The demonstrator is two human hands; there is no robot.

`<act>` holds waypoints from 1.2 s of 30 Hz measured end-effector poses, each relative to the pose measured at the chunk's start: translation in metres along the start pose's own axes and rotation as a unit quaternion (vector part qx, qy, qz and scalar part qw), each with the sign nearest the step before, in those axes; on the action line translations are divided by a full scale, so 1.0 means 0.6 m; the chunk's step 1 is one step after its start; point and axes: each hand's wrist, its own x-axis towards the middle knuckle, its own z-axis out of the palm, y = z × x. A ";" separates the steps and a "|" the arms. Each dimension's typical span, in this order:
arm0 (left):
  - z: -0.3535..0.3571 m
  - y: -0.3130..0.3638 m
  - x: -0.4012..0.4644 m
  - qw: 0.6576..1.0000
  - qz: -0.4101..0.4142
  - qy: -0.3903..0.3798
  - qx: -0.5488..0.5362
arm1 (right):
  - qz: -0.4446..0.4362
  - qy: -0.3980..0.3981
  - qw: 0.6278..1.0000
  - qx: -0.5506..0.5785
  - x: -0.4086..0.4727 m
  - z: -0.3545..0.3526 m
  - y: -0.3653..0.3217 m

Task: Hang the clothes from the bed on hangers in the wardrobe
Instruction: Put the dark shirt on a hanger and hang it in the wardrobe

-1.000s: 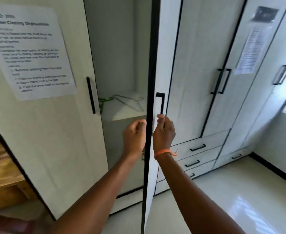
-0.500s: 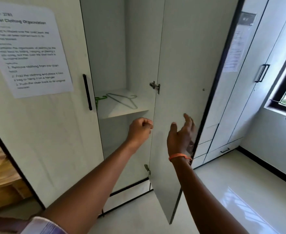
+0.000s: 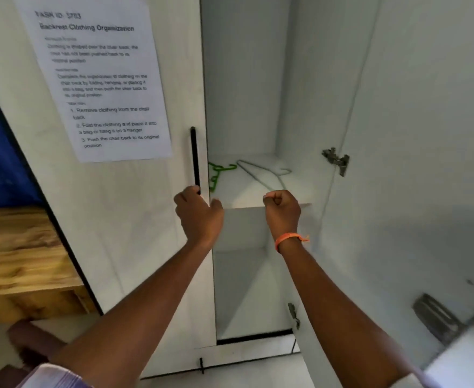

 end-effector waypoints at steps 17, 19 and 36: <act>-0.012 0.008 0.113 0.991 -0.050 -0.024 -0.120 | -0.030 -0.239 0.953 0.184 0.052 0.234 0.006; -0.026 0.011 0.086 0.995 -0.038 -0.020 -0.089 | -0.052 -0.225 0.954 0.192 0.022 0.220 0.000; -0.359 -0.079 -0.146 0.993 0.071 0.096 -0.005 | -0.229 -0.222 0.929 0.187 -0.355 0.184 -0.100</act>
